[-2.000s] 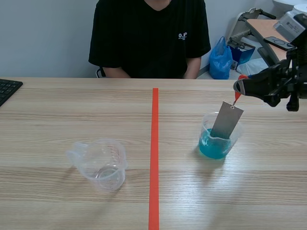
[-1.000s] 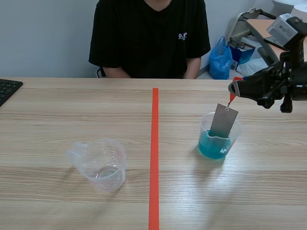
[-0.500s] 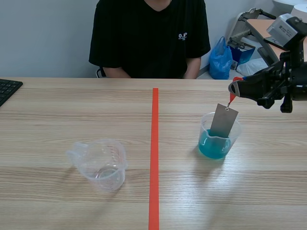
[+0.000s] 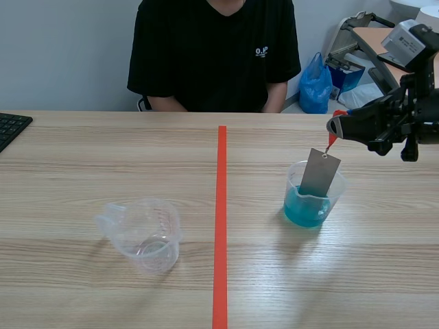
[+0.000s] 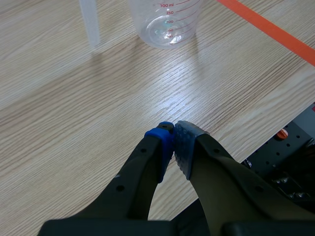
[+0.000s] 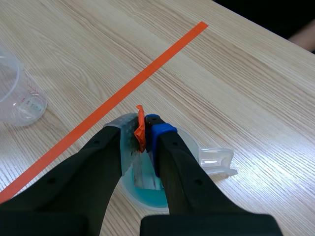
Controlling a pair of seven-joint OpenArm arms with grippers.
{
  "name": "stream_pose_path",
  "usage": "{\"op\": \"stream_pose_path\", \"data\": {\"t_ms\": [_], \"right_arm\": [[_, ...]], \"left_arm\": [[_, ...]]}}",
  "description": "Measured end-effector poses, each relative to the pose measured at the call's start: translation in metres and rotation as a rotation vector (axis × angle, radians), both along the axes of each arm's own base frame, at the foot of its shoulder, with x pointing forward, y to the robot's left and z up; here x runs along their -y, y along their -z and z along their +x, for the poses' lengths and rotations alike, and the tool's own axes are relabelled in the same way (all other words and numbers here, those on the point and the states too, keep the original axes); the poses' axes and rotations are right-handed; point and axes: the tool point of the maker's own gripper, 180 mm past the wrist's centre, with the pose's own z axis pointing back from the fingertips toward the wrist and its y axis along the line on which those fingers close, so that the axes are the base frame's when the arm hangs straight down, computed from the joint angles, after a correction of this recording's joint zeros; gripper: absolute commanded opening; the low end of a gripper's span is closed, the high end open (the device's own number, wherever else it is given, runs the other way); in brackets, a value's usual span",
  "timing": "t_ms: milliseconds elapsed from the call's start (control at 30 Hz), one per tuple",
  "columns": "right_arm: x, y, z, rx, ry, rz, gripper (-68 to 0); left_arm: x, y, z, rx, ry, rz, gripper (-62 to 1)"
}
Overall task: Do the redox reaction experiment.
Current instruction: 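Hold the plate still in the solution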
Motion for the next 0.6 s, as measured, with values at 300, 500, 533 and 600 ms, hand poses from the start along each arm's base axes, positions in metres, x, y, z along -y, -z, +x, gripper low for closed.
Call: {"op": "stream_pose_path", "data": {"t_ms": [300,500,533,600], "right_arm": [[0.002,-0.036,-0.001,0.06,-0.02,0.03,-66.0],[-0.002,-0.068,-0.006,0.097,-0.057,0.058,-66.0],[-0.002,-0.073,-0.007,0.104,-0.062,0.065,-66.0],[-0.003,-0.083,-0.008,0.115,-0.07,0.074,-66.0]], "left_arm": [[0.0,0.0,0.0,0.0,0.002,0.001,-57.3],[0.0,0.0,0.0,0.0,0.002,0.001,-57.3],[0.0,0.0,0.0,0.0,0.002,0.001,-57.3],[0.0,0.0,0.0,0.0,0.002,0.001,-57.3]]}}
